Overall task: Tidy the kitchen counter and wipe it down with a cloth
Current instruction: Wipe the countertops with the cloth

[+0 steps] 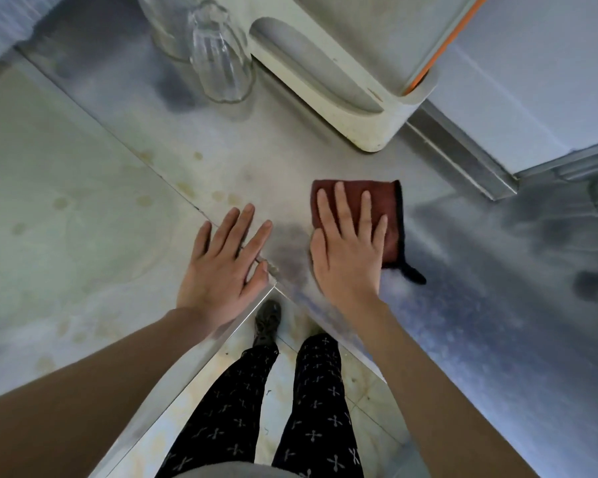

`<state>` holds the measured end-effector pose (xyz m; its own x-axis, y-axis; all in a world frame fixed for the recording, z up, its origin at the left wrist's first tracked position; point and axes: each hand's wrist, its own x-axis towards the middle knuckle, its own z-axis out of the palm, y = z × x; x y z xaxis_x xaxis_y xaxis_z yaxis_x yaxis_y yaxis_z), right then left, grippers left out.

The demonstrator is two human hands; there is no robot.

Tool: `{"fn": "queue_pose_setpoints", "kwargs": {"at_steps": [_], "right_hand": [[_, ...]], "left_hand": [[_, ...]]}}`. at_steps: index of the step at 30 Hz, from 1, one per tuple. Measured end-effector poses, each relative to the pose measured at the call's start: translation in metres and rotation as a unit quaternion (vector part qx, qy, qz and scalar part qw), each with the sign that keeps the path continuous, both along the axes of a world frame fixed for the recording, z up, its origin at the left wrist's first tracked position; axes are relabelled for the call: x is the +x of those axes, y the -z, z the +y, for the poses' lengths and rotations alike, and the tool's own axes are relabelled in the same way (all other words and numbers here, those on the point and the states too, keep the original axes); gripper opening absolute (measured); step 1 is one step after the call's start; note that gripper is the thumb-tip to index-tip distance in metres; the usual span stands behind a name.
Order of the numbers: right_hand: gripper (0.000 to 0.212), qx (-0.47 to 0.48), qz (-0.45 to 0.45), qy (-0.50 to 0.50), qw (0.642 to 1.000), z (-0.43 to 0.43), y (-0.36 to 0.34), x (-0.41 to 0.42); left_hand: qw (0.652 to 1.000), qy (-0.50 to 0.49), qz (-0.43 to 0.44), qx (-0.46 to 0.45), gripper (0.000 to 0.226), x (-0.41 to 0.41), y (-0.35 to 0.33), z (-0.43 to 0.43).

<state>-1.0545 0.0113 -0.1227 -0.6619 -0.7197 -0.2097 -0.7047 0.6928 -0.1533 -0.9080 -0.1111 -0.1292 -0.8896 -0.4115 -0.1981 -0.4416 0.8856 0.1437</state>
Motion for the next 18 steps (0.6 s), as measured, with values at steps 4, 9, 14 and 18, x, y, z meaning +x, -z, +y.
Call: {"fn": "queue_pose_setpoints", "kwargs": {"at_steps": [4, 9, 14, 18], "right_hand": [[0.052, 0.016, 0.033, -0.151, 0.988, 0.041, 0.004, -0.024], [0.060, 0.033, 0.008, 0.126, 0.991, 0.028, -0.001, -0.010], [0.057, 0.042, -0.012, -0.071, 0.997, -0.003, -0.005, 0.054], [0.054, 0.037, 0.020, -0.135, 0.990, 0.017, 0.000, 0.022]], "left_hand": [[1.000, -0.012, 0.003, 0.004, 0.061, 0.000, 0.000, 0.000], [1.000, -0.012, 0.008, 0.004, 0.062, 0.002, 0.001, 0.000], [1.000, -0.019, 0.003, 0.009, 0.061, 0.001, 0.001, 0.000], [0.997, -0.036, 0.059, 0.043, 0.059, 0.011, -0.010, -0.005]]}}
